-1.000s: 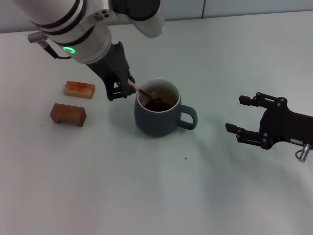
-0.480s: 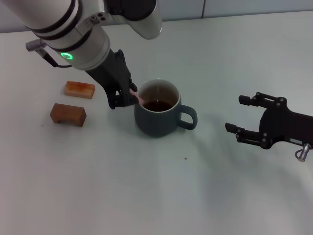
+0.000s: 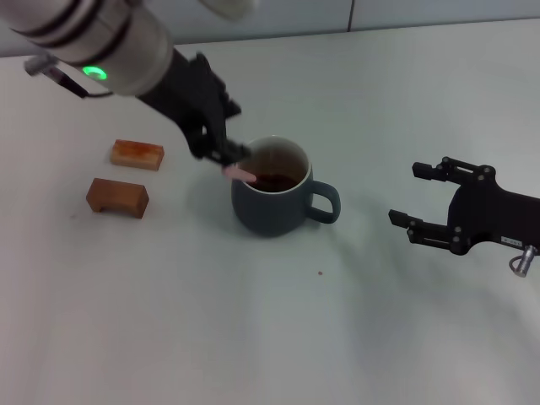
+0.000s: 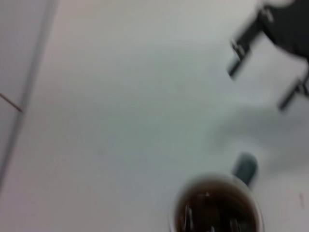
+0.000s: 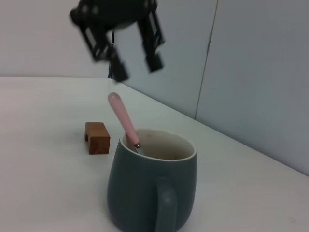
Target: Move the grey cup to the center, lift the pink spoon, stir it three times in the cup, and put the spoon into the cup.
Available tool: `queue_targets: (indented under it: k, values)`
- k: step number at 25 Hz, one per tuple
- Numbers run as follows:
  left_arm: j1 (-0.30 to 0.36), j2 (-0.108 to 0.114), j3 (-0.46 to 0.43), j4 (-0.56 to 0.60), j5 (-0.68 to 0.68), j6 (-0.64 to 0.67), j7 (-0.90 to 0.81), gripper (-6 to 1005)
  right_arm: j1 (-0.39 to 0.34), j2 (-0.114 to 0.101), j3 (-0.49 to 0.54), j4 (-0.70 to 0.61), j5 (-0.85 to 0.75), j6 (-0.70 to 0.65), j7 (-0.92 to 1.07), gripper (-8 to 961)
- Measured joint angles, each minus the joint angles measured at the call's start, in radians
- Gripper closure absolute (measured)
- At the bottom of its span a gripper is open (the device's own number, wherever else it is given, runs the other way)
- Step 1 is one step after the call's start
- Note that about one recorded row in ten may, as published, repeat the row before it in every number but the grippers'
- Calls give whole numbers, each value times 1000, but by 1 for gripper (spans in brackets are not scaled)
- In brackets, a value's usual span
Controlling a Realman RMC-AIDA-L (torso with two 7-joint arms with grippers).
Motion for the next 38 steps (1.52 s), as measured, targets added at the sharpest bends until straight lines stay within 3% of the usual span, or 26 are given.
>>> queue_targets:
  k: [1,2,3,4,6,7,9,10,11,12,14,20,22,24,26,27,31,33,38]
  values:
    - [14,1,-34,12,-34,-15,1,498,0,0,0,-1,0,0,0,200]
    - [45,3,-124,13,-145,-53,8,458,0,0,0,-1,0,0,0,200]
    - [45,3,-124,13,-145,-53,8,458,0,0,0,-1,0,0,0,200]
    - [78,4,-202,-15,-279,-98,20,458,2,0,0,-1,0,0,-2,200]
    - [101,5,-240,-42,-352,-125,34,458,3,0,0,-1,0,0,-2,200]
    - [147,5,-306,-106,-513,-180,76,458,4,0,0,2,0,0,-3,200]
    - [167,6,-329,-138,-579,-198,99,457,4,0,0,2,0,0,-4,200]
    - [217,6,-380,-236,-760,-236,173,457,4,0,0,2,0,0,-4,200]
    - [217,6,-380,-236,-760,-236,173,457,4,0,0,2,0,0,-4,201]
    - [254,8,-416,-340,-907,-255,263,457,5,-1,0,2,0,0,-4,201]
    - [281,9,-432,-406,-981,-260,342,457,5,-1,0,2,0,0,-4,201]
    - [366,4,-438,-509,-1069,-289,559,457,8,-2,5,0,0,3,-2,201]
    - [396,3,-438,-571,-1117,-295,662,458,8,-2,10,0,0,4,-2,201]
    - [436,2,-429,-694,-1224,-292,878,458,7,-2,12,3,0,6,-1,201]
    - [452,1,-423,-725,-1255,-286,948,458,6,-2,12,5,0,9,-1,201]
    - [481,-2,-406,-772,-1316,-274,1066,458,4,-2,12,6,4,11,-1,201]
    - [525,-3,-346,-850,-1428,-262,1238,457,0,-2,16,6,13,11,-1,201]
    - [556,-2,-294,-974,-1525,-237,1415,452,-2,-2,29,8,14,11,-1,201]
    - [566,6,-289,-1096,-1548,-179,1513,426,-9,0,49,10,14,3,-1,201]
